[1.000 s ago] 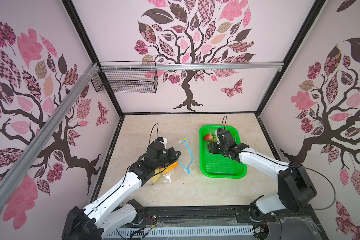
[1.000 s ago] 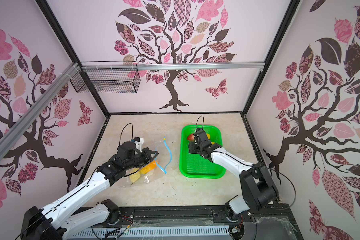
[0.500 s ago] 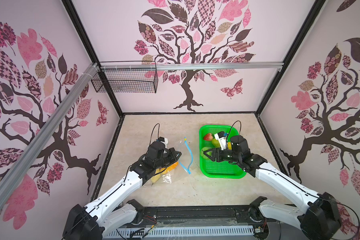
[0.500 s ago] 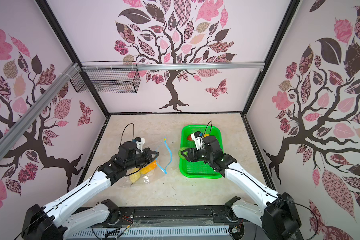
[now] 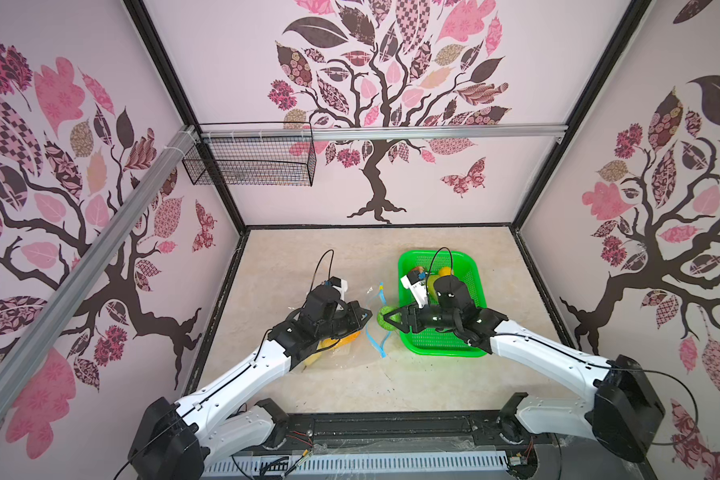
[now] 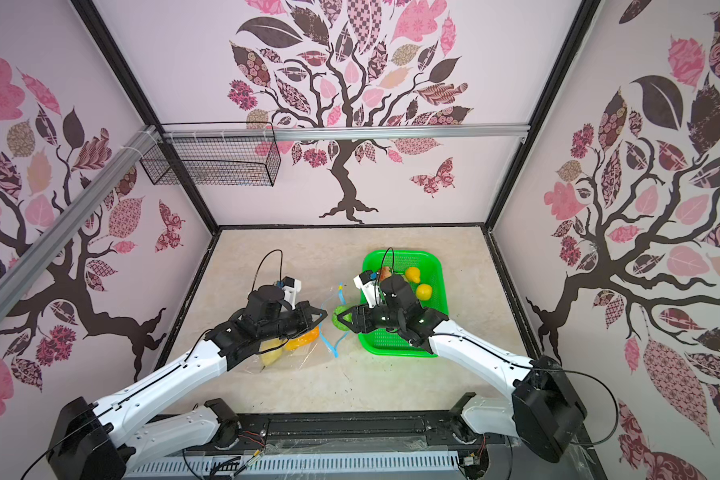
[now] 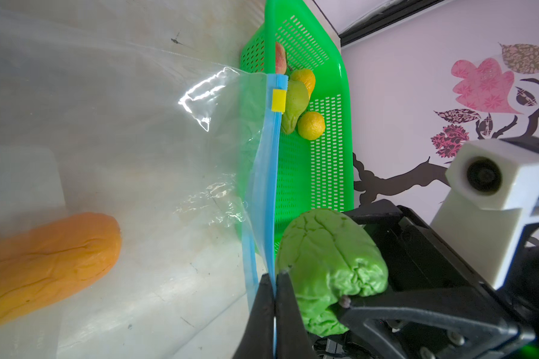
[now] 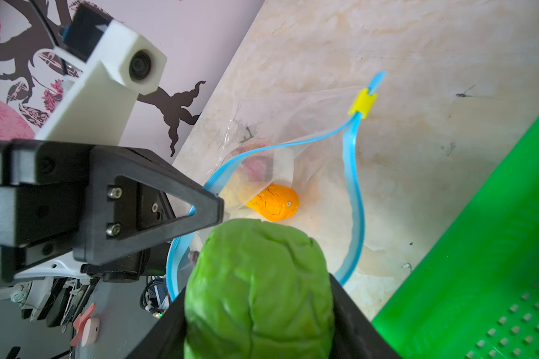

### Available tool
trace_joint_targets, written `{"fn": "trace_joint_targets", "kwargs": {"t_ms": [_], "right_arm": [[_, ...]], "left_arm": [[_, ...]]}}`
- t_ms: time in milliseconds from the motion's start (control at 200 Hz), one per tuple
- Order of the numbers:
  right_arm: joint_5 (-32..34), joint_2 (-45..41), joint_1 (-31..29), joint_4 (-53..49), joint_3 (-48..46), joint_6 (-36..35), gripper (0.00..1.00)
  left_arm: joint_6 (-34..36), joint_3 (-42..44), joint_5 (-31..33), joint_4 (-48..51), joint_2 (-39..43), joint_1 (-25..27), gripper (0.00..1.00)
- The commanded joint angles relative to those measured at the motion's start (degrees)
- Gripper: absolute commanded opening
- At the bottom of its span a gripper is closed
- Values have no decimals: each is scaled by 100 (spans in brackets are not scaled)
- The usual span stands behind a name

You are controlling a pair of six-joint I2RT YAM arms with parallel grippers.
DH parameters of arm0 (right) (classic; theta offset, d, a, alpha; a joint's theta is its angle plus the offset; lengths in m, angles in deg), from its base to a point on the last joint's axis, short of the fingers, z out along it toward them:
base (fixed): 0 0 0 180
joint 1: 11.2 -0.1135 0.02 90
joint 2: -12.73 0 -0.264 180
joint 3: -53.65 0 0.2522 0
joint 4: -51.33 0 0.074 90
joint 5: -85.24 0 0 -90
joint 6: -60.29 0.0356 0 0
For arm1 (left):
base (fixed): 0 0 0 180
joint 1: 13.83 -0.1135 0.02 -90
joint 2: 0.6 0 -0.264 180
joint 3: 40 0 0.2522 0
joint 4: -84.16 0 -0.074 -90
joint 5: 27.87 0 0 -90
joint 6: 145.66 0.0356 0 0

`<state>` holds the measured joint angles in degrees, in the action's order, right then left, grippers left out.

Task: Place the food in the zip-top bag and seal the zipper
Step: 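Carry the green cabbage-like fruit into the bag mouth and release it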

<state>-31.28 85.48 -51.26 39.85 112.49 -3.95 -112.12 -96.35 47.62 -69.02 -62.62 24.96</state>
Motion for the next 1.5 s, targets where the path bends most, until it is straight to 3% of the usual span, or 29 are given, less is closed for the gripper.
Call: {"fn": "trace_joint_targets", "kwargs": {"t_ms": [0, 315, 515, 805, 1075, 1240, 1495], "right_arm": [[113, 231, -92, 241, 191, 61, 55], [265, 712, -326, 431, 174, 105, 56], [819, 1133, -631, 262, 453, 92, 56], [978, 1423, -732, 71, 625, 39, 67], [983, 1149, -752, 65, 632, 25, 82], [1193, 683, -750, -107, 621, -8, 84], [2560, -320, -647, -950, 687, -212, 84]], "left_arm": [[98, -324, 12, -49, -21, 63, 0], [82, -433, 114, -15, 108, 73, 0], [8, -367, 216, 30, 180, 75, 0], [-72, -307, 559, 89, 308, 59, 0], [-112, -254, 629, 122, 401, 8, 0], [-133, -219, 649, 135, 453, -15, 0], [-183, -148, 694, 149, 537, -94, 0]]}}
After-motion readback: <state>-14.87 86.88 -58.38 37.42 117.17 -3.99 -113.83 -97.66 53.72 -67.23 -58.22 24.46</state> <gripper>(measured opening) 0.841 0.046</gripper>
